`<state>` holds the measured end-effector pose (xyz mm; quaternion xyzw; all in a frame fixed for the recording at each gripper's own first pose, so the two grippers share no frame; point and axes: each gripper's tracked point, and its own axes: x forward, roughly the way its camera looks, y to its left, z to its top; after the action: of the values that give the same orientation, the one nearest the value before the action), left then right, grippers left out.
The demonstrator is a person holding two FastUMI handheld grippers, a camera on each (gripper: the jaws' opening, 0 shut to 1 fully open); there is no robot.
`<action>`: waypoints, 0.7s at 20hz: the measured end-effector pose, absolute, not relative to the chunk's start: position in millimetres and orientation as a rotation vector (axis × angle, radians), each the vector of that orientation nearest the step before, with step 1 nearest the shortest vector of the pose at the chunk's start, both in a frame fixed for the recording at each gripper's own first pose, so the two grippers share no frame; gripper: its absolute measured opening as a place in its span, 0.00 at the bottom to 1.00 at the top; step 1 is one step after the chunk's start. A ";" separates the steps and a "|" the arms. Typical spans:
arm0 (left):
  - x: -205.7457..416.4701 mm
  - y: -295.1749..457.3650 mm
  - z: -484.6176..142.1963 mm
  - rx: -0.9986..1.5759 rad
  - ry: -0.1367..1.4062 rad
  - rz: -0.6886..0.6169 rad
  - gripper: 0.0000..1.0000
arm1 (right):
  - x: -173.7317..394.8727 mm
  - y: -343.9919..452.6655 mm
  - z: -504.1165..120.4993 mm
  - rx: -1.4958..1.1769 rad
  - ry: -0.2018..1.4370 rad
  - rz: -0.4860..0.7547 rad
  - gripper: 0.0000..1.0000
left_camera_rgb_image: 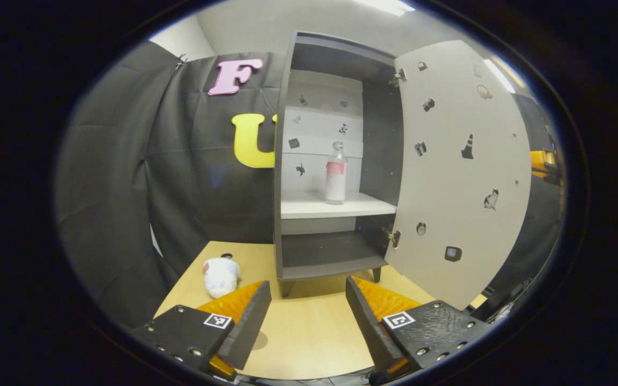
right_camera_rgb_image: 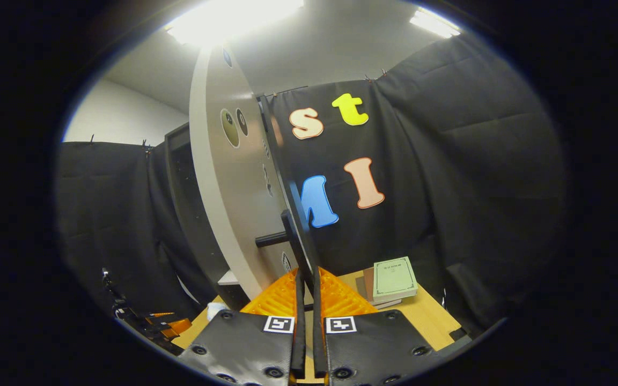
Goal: Open the cabinet door with the right hand, grasp the bottle in the cabinet with the left hand and place it on the coaster, then close the cabinet door with the right hand.
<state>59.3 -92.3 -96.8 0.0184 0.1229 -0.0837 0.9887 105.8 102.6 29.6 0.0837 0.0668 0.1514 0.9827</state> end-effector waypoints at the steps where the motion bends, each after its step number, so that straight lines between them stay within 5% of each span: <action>1: 58.4 -87.7 -97.3 0.035 0.250 -0.162 0.86 | 104.1 102.3 29.7 0.170 0.144 0.304 0.07; 8: 61.0 -59.8 -97.2 0.029 0.268 -0.099 0.87 | 93.4 42.8 40.9 0.060 0.154 0.147 0.02; 14: 88.1 -67.5 -59.1 0.059 0.207 -0.066 0.86 | 145.3 -3.8 56.9 0.107 0.110 0.021 0.02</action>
<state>88.1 -67.5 -59.1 0.0294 0.1033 -0.0329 0.9937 145.3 -3.8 56.9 0.0537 0.0551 0.0105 0.9970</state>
